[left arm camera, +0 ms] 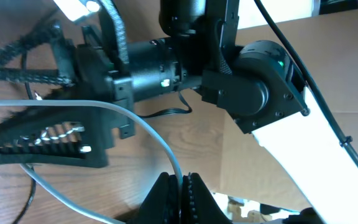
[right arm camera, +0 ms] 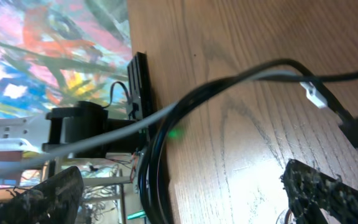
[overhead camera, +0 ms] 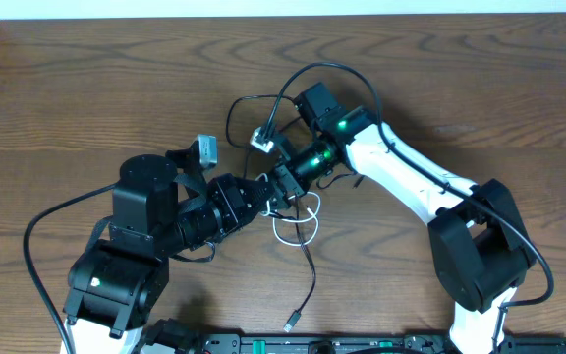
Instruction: Untangle cables
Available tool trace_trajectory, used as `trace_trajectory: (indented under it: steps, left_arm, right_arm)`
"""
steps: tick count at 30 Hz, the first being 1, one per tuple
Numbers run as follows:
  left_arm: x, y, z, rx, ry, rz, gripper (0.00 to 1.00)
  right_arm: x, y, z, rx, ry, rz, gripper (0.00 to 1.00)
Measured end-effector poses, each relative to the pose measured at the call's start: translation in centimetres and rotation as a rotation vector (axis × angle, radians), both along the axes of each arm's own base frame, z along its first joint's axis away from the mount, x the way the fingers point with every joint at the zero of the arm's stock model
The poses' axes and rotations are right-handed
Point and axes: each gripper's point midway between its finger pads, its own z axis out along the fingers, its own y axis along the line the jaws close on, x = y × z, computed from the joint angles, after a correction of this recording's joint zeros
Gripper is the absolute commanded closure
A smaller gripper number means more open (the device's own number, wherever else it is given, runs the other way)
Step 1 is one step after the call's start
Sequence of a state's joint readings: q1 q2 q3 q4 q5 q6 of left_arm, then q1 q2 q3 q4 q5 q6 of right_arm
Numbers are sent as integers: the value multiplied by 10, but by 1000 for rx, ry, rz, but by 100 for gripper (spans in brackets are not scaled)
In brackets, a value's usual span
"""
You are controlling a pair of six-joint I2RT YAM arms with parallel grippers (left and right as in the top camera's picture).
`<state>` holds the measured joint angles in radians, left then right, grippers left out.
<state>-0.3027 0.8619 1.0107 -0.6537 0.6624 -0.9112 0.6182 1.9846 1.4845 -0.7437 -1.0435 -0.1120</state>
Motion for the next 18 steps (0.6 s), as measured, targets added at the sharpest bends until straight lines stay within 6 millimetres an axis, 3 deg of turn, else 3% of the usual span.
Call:
trace_trajectory:
  steps: [11,15,18]
  left_arm:
    - [-2,-2,1,-23,24,-1,93]
    - [-2,-2,1,-23,24,-1,92]
    - [-2,-2,1,-23,24,-1,92]
  right_arm:
    - [7,-3,-14,-94,-30,-46,10]
    - [13,-7,-23,-154,-50,-80,15]
    - [17,-11,-31,-199,-64,-103,26]
